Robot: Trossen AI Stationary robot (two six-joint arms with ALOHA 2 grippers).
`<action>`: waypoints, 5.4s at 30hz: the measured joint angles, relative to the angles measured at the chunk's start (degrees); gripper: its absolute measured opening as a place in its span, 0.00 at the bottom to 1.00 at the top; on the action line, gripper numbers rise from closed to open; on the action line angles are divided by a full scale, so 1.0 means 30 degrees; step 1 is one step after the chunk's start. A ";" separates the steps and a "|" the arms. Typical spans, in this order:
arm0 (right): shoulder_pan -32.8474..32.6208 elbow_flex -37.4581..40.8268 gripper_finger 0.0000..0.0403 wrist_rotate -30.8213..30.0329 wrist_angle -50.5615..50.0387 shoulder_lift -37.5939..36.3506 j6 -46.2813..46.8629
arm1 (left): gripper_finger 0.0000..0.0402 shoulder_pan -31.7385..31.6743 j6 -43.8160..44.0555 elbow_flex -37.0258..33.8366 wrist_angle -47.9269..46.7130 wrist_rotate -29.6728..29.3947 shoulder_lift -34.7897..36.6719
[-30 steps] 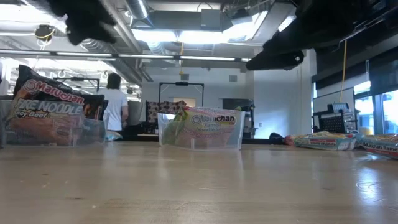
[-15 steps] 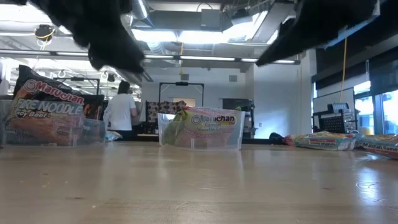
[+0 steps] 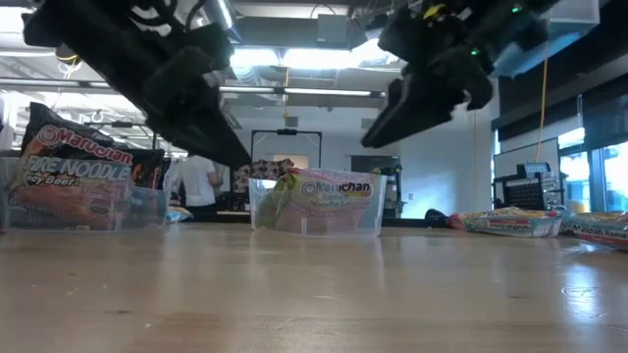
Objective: Sort Maruchan noodles
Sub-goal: Adjust the green noodle packs in the bin
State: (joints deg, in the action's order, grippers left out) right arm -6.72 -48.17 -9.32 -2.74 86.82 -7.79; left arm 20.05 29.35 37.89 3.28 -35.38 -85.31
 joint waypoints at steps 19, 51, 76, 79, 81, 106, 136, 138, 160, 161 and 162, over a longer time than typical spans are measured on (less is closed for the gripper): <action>0.4629 -0.5147 0.01 0.5808 -0.4503 0.4259 -0.6090 | 0.47 -0.2705 -0.2997 0.0000 0.3395 0.0016 -0.0622; 0.5492 -0.5980 0.01 0.2469 -0.4032 0.3907 -0.6795 | 0.47 -0.3059 -0.4040 0.0000 0.5298 0.0561 -0.0607; 0.8715 -0.1863 0.01 0.6507 -0.4364 -0.0777 -0.5850 | 0.47 -0.6494 -0.5904 0.8480 -0.5407 0.5822 -0.5554; 0.8732 -0.1505 0.01 0.6709 -0.3740 -0.0777 -0.5817 | 0.47 -0.6592 -0.5937 0.8501 -0.5504 0.5871 -0.5762; 0.8748 -0.1353 0.01 0.7006 -0.3573 -0.0777 -0.5774 | 0.45 -0.6636 -0.6145 0.8459 -0.6016 0.5407 -0.5860; 0.6166 -0.1354 0.02 1.0343 -0.1368 -0.0770 -0.3486 | 0.04 -0.5394 -1.0334 0.8488 -0.6881 0.6350 -0.5766; 0.3102 -0.3146 0.46 0.4141 -0.1015 0.4032 -0.1440 | 0.04 -0.2942 -0.8323 0.8480 -0.6515 0.6391 -0.5795; 0.3094 -0.3153 0.45 0.4179 -0.1021 0.4032 -0.1479 | 0.04 -0.2942 -0.8326 0.8480 -0.6467 0.6391 -0.5795; 0.3160 -0.4581 0.00 0.2694 -0.2303 0.3758 -0.1612 | 0.04 -0.2880 -0.8423 0.8466 -0.6169 0.7207 -0.5802; 0.3196 -0.4725 0.00 0.2423 -0.2662 0.3575 -0.1524 | 0.04 -0.2818 -0.8465 0.8466 -0.6162 0.7202 -0.5802; 0.3311 -0.4875 0.00 0.2289 -0.2968 0.3424 -0.1461 | 0.04 -0.2770 -0.8483 0.8466 -0.6156 0.7215 -0.5802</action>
State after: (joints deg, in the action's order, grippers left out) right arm 3.22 -62.79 -2.45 -11.64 97.09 -12.17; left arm 11.74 3.90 63.29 -15.19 -13.74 -102.72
